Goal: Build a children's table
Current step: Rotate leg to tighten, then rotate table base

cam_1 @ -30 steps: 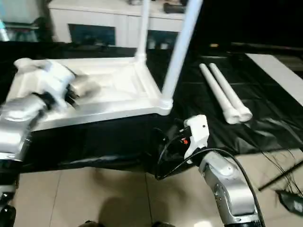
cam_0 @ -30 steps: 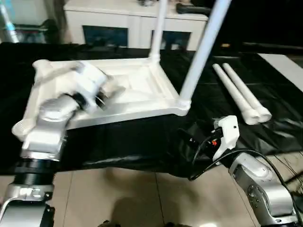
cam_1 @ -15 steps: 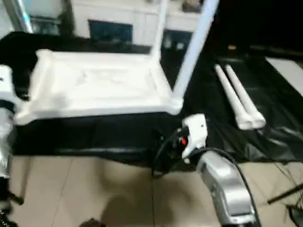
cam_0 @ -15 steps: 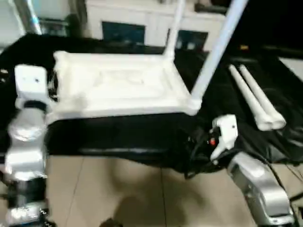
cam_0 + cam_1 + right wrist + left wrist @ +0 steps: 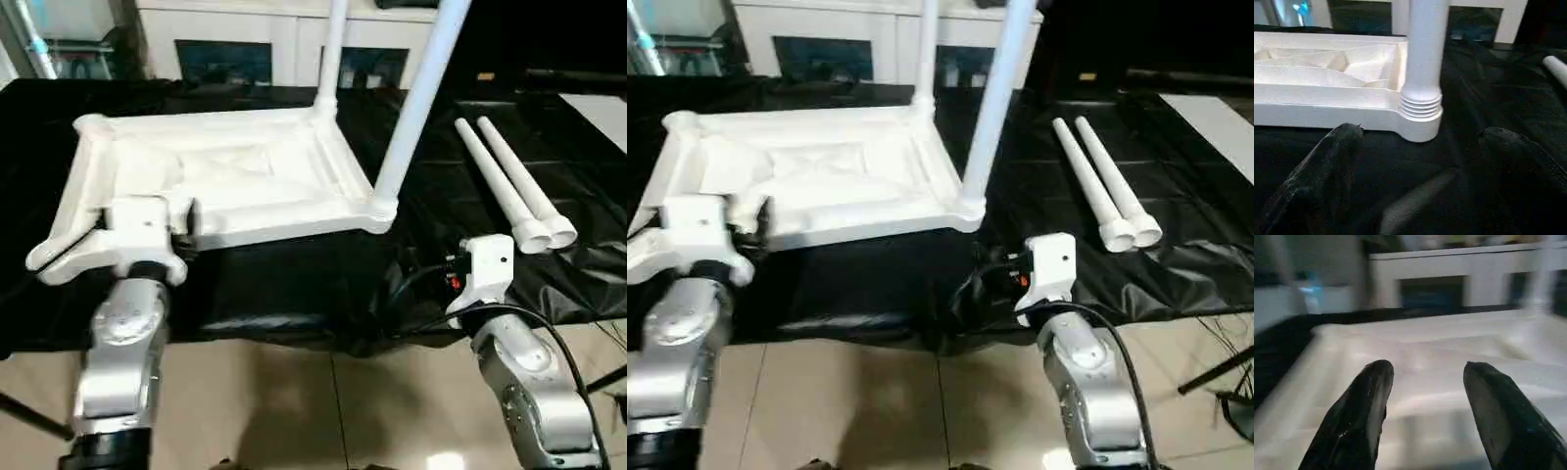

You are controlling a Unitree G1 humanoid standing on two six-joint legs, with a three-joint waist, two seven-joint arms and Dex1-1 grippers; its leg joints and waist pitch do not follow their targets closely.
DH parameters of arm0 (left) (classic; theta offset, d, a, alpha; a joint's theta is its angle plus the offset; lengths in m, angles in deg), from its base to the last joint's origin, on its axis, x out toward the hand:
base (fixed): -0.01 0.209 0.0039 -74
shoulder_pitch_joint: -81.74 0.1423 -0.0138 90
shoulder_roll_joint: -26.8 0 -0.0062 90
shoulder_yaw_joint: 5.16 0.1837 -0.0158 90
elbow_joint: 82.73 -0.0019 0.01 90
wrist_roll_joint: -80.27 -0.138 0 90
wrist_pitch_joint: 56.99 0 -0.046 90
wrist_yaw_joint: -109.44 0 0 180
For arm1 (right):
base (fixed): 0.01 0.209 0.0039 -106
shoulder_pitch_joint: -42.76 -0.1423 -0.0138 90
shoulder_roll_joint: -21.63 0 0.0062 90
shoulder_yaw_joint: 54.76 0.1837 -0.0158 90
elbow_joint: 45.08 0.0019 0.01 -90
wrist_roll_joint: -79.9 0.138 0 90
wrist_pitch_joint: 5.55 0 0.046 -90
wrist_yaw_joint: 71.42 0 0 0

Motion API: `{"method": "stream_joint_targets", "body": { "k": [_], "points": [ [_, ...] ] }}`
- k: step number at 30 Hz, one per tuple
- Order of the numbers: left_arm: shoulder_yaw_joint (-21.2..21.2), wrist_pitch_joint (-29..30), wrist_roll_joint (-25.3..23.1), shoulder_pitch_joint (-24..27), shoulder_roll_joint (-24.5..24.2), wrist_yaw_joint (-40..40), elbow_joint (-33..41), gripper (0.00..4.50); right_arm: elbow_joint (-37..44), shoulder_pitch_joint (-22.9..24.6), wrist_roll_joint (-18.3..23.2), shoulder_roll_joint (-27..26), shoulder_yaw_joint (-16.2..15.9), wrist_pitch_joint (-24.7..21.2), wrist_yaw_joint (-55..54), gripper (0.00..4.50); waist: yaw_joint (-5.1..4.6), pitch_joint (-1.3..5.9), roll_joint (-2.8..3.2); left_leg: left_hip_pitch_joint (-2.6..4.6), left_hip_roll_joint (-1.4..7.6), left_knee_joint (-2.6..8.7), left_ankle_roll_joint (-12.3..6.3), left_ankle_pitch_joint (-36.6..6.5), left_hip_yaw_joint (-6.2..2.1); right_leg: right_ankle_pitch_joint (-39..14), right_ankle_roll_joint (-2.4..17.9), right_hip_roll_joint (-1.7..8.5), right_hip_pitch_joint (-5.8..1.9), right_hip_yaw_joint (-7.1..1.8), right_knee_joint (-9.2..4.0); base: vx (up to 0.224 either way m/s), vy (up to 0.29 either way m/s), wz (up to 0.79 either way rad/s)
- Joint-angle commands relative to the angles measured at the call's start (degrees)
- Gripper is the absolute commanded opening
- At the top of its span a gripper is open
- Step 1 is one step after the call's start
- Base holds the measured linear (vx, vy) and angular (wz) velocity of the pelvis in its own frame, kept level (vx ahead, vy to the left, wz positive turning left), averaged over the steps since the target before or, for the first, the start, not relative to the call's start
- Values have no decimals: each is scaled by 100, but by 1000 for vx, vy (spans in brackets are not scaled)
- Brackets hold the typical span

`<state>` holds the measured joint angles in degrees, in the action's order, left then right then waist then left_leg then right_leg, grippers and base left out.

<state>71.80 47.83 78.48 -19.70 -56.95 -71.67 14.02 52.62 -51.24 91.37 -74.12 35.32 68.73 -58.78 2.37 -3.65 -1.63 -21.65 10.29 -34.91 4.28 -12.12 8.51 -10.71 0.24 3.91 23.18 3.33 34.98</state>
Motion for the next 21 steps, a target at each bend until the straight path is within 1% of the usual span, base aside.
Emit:
{"method": "stream_joint_targets", "body": {
  "k": [1, 2, 3, 4, 5, 6, 7, 8, 9, 11, 12, 13, 14, 15, 16, 17, 18, 19, 20, 21],
  "points": [
    [-448, -68, -230, -109, -145, -493, 153, 277, -33, -19, -18, -10, 65, 57, -46, 420, 17, 395, 84, 19, 228, 447, -252, -525, -53, -126, 1014, 351, -332, -260, -328, 0, 0, 0],
    [-658, -81, -362, -191, -287, -745, 129, 277, -59, -44, 35, -35, 97, 36, -50, 420, 3, 394, 32, 30, 234, 442, -262, -523, -42, -131, 1033, 338, -328, -258, -330, 0, 0, 0],
    [-658, -81, -362, -191, -287, -745, 129, 277, -59, -44, 35, -35, 97, 36, -50, 420, 5, 391, 71, 49, 234, 436, -258, -502, -48, -87, 1061, 338, -323, -261, -317, 0, 0, 0],
    [-846, -58, -435, -270, -417, -931, 52, 277, -82, -66, 76, -46, 115, 9, -43, 420, 0, 377, 60, 55, 235, 447, -254, -546, -43, -132, 1058, 327, -311, -261, -326, 0, 0, 0],
    [-944, -10, -446, -341, -556, -986, -118, 277, -106, -91, 88, -43, 118, -5, -31, 420, 1, 376, 71, 75, 235, 453, -219, -649, -42, -234, 1059, 325, -307, -261, -329, 0, 0, 0],
    [-993, 51, -443, -407, -710, -970, -334, 277, -136, -123, 84, -31, 103, -11, -7, 420, 11, 367, 41, 92, 228, 454, -197, -725, -32, -365, 1045, 324, -292, -263, -338, 0, 0, 0],
    [-1024, 113, -388, -446, -812, -914, -491, 277, -163, -150, 76, -17, 81, -2, 23, 420, 10, 357, 50, 91, 218, 459, -184, -787, -26, -479, 1024, 316, -281, -268, -348, 0, 0, 0],
    [-1028, 170, -347, -476, -892, -843, -611, 277, -189, -178, 70, -9, 66, 2, 43, 420, 19, 350, 66, 108, 205, 470, -126, -921, -23, -737, 964, 313, -262, -273, -363, 0, 0, 0],
    [-1028, 181, -340, -481, -907, -830, -633, 277, -194, -183, 69, -8, 63, 3, 46, 420, 20, 346, 51, 109, 221, 482, -92, -971, -26, -817, 943, 324, -265, -278, -373, 0, 0, 0],
    [-993, 531, -354, -523, -1122, -674, -938, 277, -238, -250, 46, -17, 46, -6, 86, 420, 47, 351, 64, 124, 222, 488, 11, -1040, -25, -929, 886, 327, -242, -288, -369, 0, 0, 0],
    [-973, 789, -349, -585, -1197, -590, -1144, 277, -262, -288, 38, -20, 46, -16, 99, 420, 45, 354, 49, 124, 211, 487, 33, -1037, -18, -942, 855, 321, -232, -294, -360, 0, 0, 0],
    [-973, 789, -349, -585, -1197, -590, -1144, 277, -262, -288, 38, -20, 46, -16, 99, 420, 49, 357, 56, 119, 202, 490, 44, -1030, -24, -948, 840, 319, -237, -293, -357, 0, 0, 0],
    [-1126, 1165, -197, -740, -1135, -653, -1375, 277, -297, -333, 28, -23, 46, -24, 111, 420, 44, 367, 53, 120, 211, 490, 69, -1006, -25, -894, 835, 325, -245, -299, -349, 0, 0, 0],
    [-1199, 1209, -133, -791, -1100, -681, -1420, 277, -308, -342, 25, -22, 44, -23, 114, 420, 55, 365, 61, 136, 209, 485, 79, -1008, -22, -876, 851, 324, -226, -301, -356, 0, 0, 0],
    [-1272, 1314, -40, -875, -1080, -655, -1509, 277, -323, -356, 18, -17, 40, -20, 120, 420, 61, 369, 70, 126, 214, 485, 84, -978, -23, -773, 896, 332, -238, -304, -357, 0, 0, 0],
    [-1351, 1434, 52, -976, -1064, -670, -1618, 277, -330, -370, 16, -15, 38, -25, 124, 420, 84, 376, 84, 131, 220, 488, 94, -976, -31, -677, 929, 334, -239, -300, -351, 0, 0, 0],
    [-1468, 1561, 244, -1077, -1029, -659, -1727, 277, -335, -379, 14, -11, 38, -25, 129, 420, 76, 376, 69, 119, 223, 495, 96, -988, -28, -641, 936, 330, -249, -299, -348, 0, 0, 0],
    [-1538, 1628, 368, -1132, -1005, -643, -1786, 277, -338, -384, 12, -9, 39, -24, 131, 420, 93, 390, 73, 149, 205, 479, 116, -1006, -15, -589, 967, 321, -233, -296, -345, 0, 0, 0],
    [-1560, 1648, 421, -1153, -1003, -625, -1819, 277, -341, -386, 10, -8, 40, -22, 134, 420, 94, 384, 51, 119, 211, 495, 109, -1010, -28, -571, 989, 330, -264, -294, -343, 0, 0, 0],
    [-1590, 1737, 480, -1196, -1005, -598, -1896, 277, -330, -378, 12, -6, 42, -27, 135, 420, 103, 392, 52, 117, 214, 488, 107, -982, -30, -545, 997, 340, -271, -295, -334, 0, 0, 0]
  ]
}}
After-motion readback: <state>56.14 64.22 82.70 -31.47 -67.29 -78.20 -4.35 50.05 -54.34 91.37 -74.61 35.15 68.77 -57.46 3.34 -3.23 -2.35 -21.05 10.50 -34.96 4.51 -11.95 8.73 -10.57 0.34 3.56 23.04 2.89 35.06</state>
